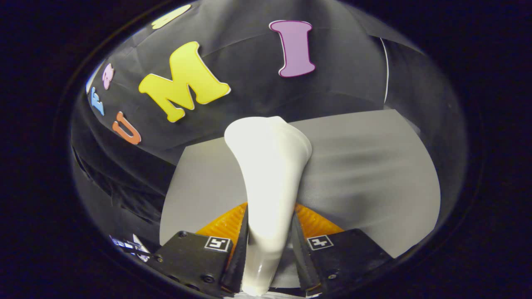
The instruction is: Iron the clothes twice with a garment steamer, once on the left side and once on the right side.
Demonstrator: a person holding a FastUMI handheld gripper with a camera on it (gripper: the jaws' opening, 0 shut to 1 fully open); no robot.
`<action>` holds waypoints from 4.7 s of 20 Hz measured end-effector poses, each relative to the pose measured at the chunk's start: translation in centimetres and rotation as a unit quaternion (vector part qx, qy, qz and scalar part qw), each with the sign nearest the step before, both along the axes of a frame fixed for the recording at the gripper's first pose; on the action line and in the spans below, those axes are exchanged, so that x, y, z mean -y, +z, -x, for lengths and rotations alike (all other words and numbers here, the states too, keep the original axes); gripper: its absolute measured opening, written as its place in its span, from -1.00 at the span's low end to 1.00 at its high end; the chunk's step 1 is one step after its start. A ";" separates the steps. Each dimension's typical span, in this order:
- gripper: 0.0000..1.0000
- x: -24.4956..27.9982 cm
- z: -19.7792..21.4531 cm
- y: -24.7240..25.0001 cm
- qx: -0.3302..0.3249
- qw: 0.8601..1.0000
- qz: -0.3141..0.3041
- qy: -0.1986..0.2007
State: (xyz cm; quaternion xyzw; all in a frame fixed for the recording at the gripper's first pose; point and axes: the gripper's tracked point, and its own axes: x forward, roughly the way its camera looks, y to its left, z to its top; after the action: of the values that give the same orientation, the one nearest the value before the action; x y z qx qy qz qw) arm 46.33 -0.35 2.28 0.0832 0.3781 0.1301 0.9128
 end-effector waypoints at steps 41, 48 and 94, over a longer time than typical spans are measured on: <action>-0.29 -31.1 23.6 31.9 0.467 0.877 0.103 -0.041; -0.29 -35.0 21.6 31.3 0.457 0.877 0.137 -0.055; -0.29 -33.6 18.2 4.4 0.335 0.901 0.276 -0.021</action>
State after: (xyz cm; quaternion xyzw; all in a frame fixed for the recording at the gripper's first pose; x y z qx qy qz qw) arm 28.09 33.30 6.65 -0.2124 0.0688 0.0216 0.9745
